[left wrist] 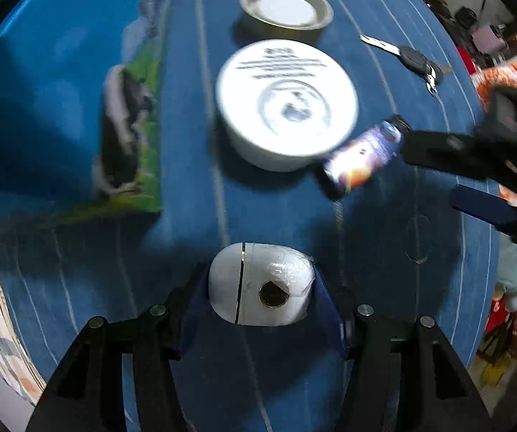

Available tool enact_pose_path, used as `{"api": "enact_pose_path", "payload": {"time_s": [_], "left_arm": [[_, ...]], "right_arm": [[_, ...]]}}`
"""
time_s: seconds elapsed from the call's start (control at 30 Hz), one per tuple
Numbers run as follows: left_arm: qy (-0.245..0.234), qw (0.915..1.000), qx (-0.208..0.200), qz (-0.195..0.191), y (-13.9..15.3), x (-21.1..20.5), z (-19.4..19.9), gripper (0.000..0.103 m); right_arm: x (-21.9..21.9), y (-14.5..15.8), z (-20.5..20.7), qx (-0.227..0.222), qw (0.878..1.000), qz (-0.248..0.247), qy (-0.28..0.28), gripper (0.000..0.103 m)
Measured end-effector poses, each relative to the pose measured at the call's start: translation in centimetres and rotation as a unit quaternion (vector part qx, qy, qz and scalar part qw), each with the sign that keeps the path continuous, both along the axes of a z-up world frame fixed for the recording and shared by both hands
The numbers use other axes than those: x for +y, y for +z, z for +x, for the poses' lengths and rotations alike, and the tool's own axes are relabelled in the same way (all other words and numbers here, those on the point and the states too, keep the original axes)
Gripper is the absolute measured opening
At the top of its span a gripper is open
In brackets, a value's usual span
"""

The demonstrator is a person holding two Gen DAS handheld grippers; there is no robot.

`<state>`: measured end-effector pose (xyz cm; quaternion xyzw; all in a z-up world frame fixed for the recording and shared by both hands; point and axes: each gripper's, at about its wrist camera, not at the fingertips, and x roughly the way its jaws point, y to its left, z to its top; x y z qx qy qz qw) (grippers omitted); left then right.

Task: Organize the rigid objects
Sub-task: 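Grasp the white earbud case with the left gripper while the right gripper grasps the blue lighter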

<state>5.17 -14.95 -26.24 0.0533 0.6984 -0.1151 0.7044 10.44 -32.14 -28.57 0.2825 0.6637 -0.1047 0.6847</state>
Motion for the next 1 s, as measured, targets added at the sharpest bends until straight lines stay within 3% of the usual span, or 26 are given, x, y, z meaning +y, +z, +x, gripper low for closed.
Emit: {"api": "enact_pose_path", "payload": {"time_s": [0.1,0.23,0.27,0.3,0.33,0.37,0.43,0.47,0.53,0.57,0.6,0.73,0.8,0.83,0.93,1.0], "left_arm": [[0.015,0.9999,-0.003,-0.004,0.3,0.8,0.1,0.054],[0.016,0.9998,-0.008,-0.004,0.6,0.8,-0.3,0.054],[0.015,0.9998,-0.009,-0.004,0.7,1.0,-0.3,0.054],[0.015,0.9999,-0.008,-0.004,0.8,0.9,-0.5,0.054],[0.015,0.9998,-0.007,-0.006,0.8,1.0,-0.5,0.054],[0.015,0.9998,-0.006,-0.007,0.9,1.0,-0.7,0.054],[0.014,0.9998,-0.002,-0.012,0.9,1.1,-0.9,0.054],[0.014,0.9998,0.001,-0.014,0.9,1.2,-0.9,0.054],[0.02,0.9996,0.006,-0.02,1.0,1.3,-1.1,0.054],[0.025,0.9994,0.009,-0.024,0.9,1.5,-1.2,0.054],[0.029,0.9992,0.01,-0.026,0.9,1.9,-1.4,0.054],[0.041,0.9989,0.007,-0.022,1.0,2.9,-1.2,0.054],[0.045,0.9989,0.002,-0.016,1.1,3.3,-1.0,0.054],[0.044,0.9989,0.002,-0.015,1.0,3.3,-1.0,0.054],[0.036,0.9993,-0.002,-0.009,1.0,3.0,-1.4,0.054],[0.027,0.9996,-0.003,-0.005,0.8,2.4,-1.7,0.054]], "right_arm": [[1.1,-1.3,1.1,0.012,1.0,-0.013,-0.005,0.066],[3.0,-0.8,1.5,0.0,0.998,-0.05,0.032,0.054],[3.4,-0.6,1.4,0.007,0.997,-0.057,0.055,0.048],[3.9,-0.4,1.1,0.024,0.994,-0.075,0.08,0.023],[4.1,-0.6,0.8,0.045,0.99,-0.091,0.099,0.012],[4.2,-1.4,-0.1,0.07,0.985,-0.095,0.126,0.01],[3.6,-1.1,-1.1,0.071,0.987,-0.079,0.119,0.01],[2.8,-0.8,-1.5,0.058,0.994,-0.022,0.085,0.01],[1.6,-0.2,-1.5,0.027,0.998,0.051,0.029,0.021],[1.4,0.3,-1.0,0.01,0.999,0.051,0.008,0.037],[1.3,0.6,-0.6,-0.002,0.999,0.042,-0.001,0.045],[2.1,-0.5,1.8,-0.02,0.999,0.023,-0.031,0.046],[3.2,-1.3,2.8,0.0,0.999,-0.018,-0.027,0.046],[4.3,-1.0,3.3,0.002,0.998,-0.055,-0.004,0.046],[6.5,-1.1,3.3,0.027,0.993,-0.098,0.063,0.045],[7.5,-1.0,2.8,0.039,0.987,-0.123,0.101,0.03]]}}
